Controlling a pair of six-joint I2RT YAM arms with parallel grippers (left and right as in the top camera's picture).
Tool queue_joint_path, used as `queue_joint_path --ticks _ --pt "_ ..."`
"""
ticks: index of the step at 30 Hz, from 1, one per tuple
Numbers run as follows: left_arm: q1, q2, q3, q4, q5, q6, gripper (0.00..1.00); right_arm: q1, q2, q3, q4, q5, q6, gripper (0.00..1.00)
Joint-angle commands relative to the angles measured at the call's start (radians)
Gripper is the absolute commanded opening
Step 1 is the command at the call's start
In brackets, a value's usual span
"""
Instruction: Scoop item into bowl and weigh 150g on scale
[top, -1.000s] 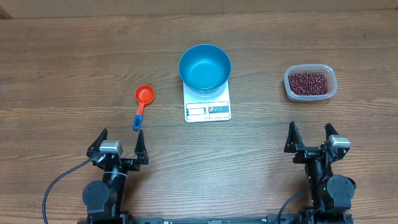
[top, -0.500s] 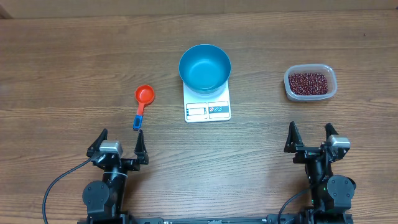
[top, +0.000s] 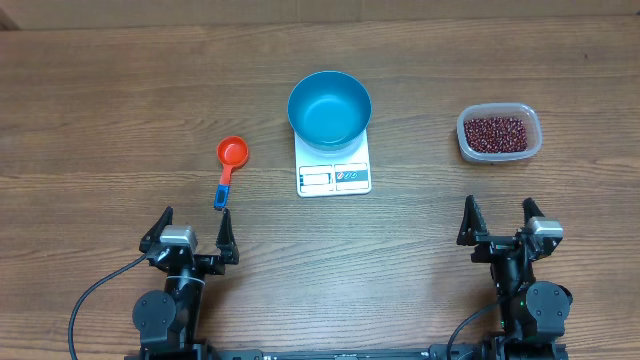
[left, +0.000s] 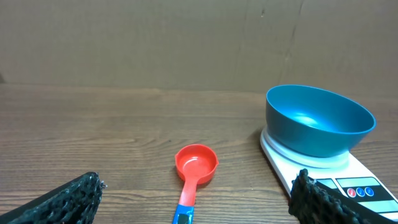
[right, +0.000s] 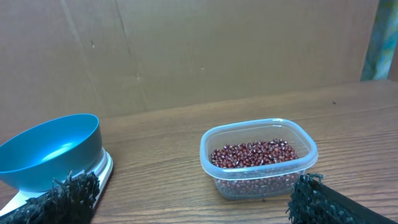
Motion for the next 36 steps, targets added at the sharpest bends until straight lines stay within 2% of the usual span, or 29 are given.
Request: queue_joint_path --ticks 1,19,27,36 --pt "0.010 -0.009 -0.004 -0.002 0.002 0.018 0.99 0.005 -0.010 -0.011 0.005 0.010 0.004 1.00" --pt "0.010 -0.009 -0.004 -0.002 -0.026 0.019 1.00 0.005 -0.010 -0.011 0.006 0.010 0.004 1.00" --pt "0.010 -0.009 -0.002 0.003 0.008 -0.003 1.00 0.005 -0.010 -0.011 0.006 0.010 0.004 1.00" --pt "0.010 -0.008 0.058 -0.105 0.047 0.027 0.99 0.005 -0.010 -0.011 0.006 0.010 0.004 1.00"
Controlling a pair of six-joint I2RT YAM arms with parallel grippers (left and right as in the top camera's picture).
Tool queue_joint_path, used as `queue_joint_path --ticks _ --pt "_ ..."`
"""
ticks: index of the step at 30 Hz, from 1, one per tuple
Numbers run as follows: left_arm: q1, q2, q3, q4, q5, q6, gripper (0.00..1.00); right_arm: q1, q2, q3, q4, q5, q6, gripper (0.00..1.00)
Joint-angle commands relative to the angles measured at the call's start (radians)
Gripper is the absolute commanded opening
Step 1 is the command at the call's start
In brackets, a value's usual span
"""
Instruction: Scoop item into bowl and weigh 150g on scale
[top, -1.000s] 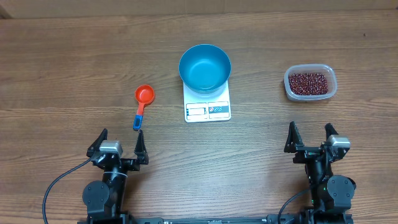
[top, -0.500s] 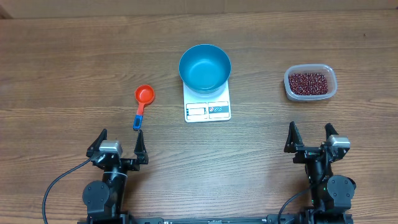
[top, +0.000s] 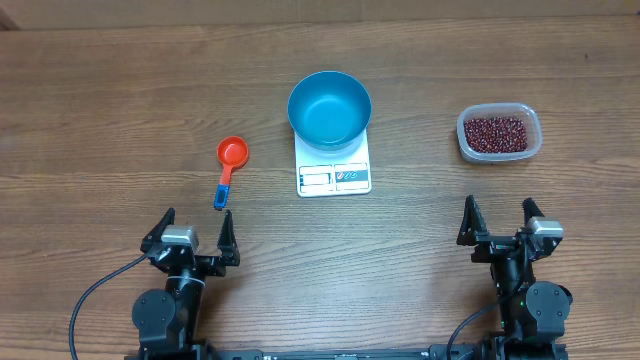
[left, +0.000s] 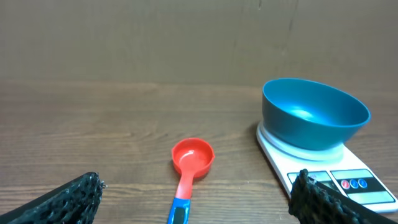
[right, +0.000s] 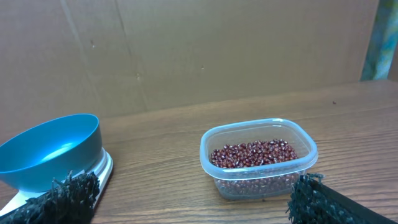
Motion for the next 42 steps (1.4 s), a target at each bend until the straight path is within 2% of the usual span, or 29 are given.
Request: queue_joint_path --ticks 1,13,26,42 --pt "0.010 -0.008 0.041 -0.052 0.029 0.026 1.00 0.005 -0.010 -0.011 0.006 0.009 0.004 1.00" --pt "0.010 0.101 0.184 -0.168 0.031 0.071 1.00 0.005 -0.010 -0.011 0.006 0.009 0.004 1.00" --pt "0.010 0.427 0.366 -0.195 0.048 0.075 1.00 0.005 -0.010 -0.011 0.006 0.009 0.004 1.00" --pt "0.010 0.823 0.693 -0.409 0.038 0.150 1.00 0.005 -0.010 -0.011 0.005 0.009 0.004 1.00"
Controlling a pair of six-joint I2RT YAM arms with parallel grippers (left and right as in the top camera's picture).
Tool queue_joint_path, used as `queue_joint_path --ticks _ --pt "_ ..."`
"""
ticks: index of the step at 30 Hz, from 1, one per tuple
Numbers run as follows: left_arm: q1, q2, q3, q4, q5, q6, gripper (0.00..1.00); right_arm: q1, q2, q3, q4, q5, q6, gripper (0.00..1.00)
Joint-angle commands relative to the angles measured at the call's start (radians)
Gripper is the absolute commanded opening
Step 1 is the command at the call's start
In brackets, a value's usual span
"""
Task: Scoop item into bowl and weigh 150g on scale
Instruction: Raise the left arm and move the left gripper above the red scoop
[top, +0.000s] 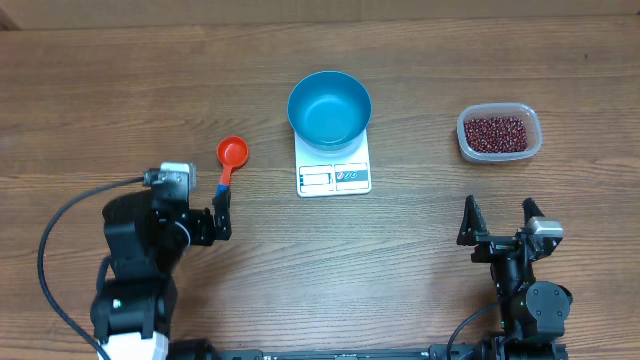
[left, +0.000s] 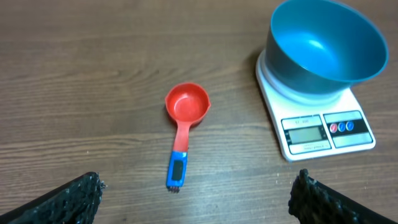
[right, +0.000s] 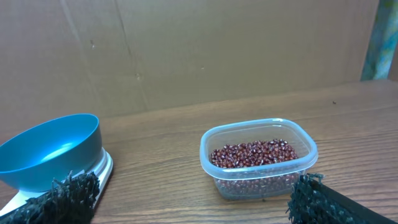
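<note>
A red scoop (top: 232, 153) with a blue handle (left: 176, 169) lies on the table left of the white scale (top: 334, 172). The blue bowl (top: 329, 107) stands empty on the scale. A clear tub of red beans (top: 499, 132) sits at the right. My left gripper (top: 196, 212) hangs open above the table just short of the handle's end, looking down on the scoop (left: 186, 104). My right gripper (top: 497, 226) rests open near the front edge, facing the bean tub (right: 258, 158), with nothing between its fingers.
The scale's display and buttons (left: 326, 129) face the front edge. A brown cardboard wall (right: 199, 50) stands behind the table. A black cable (top: 60, 240) loops from the left arm.
My left arm has lifted off its resting place and come forward, tilted down over the scoop's handle. The gripper stays open. The right arm, scoop, bowl and beans are unmoved.
Both grippers first rested open at the front edge, the left facing the scoop, the right facing the beans. A moment later the left wrist view had shifted slightly. Now the left gripper hangs raised and open near the scoop handle.
</note>
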Motion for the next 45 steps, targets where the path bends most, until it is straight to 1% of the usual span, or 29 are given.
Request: queue_joint_path --ticks 1,12,26,33,45 --pt "0.010 0.057 0.079 -0.029 0.008 0.029 0.99 0.005 -0.010 -0.011 0.006 0.009 0.004 1.00" --pt "0.010 0.249 0.236 -0.156 -0.012 0.029 1.00 0.005 -0.010 -0.011 0.005 0.009 0.004 1.00" --pt "0.010 0.415 0.410 -0.305 -0.021 0.029 1.00 0.005 -0.010 -0.011 0.005 0.009 0.004 1.00" --pt "0.010 0.479 0.454 -0.346 -0.022 0.029 1.00 0.005 -0.010 -0.011 0.006 0.009 0.004 1.00" --pt "0.010 0.541 0.455 -0.375 -0.022 0.029 1.00 0.005 -0.010 -0.011 0.006 0.009 0.004 1.00"
